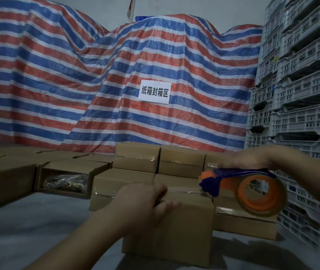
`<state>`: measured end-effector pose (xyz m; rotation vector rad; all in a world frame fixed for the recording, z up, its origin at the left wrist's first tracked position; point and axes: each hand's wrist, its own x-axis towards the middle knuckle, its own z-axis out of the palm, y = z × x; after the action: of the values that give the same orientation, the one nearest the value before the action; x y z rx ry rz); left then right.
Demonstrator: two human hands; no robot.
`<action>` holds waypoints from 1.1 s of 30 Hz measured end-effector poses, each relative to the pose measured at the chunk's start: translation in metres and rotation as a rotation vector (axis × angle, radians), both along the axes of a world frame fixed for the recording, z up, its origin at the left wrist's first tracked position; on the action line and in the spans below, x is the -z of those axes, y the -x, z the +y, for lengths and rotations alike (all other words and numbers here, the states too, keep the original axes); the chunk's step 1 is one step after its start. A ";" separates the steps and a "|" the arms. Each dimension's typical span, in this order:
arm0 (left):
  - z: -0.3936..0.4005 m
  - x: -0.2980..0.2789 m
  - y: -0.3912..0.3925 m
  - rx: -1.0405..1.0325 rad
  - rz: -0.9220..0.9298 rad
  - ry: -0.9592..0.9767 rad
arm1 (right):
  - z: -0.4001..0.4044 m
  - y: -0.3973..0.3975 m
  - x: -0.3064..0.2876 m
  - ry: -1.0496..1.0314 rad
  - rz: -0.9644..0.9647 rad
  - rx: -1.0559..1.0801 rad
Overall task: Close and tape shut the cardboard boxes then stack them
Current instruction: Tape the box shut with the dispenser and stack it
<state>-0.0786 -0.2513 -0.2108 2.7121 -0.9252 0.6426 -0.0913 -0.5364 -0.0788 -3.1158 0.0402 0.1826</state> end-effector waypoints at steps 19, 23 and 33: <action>-0.070 -0.009 0.009 0.115 0.021 -0.177 | -0.024 0.008 0.026 -0.005 -0.063 -0.007; -0.066 -0.005 0.004 0.147 -0.015 -0.151 | -0.044 0.019 0.016 -0.171 -0.075 0.019; -0.067 -0.004 0.004 0.169 -0.038 -0.147 | 0.031 0.034 0.011 0.512 -0.248 0.008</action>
<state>-0.0822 -0.3181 -0.2073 2.7153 -1.2416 0.6171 -0.1251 -0.5056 -0.0895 -3.6165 0.1110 -0.2584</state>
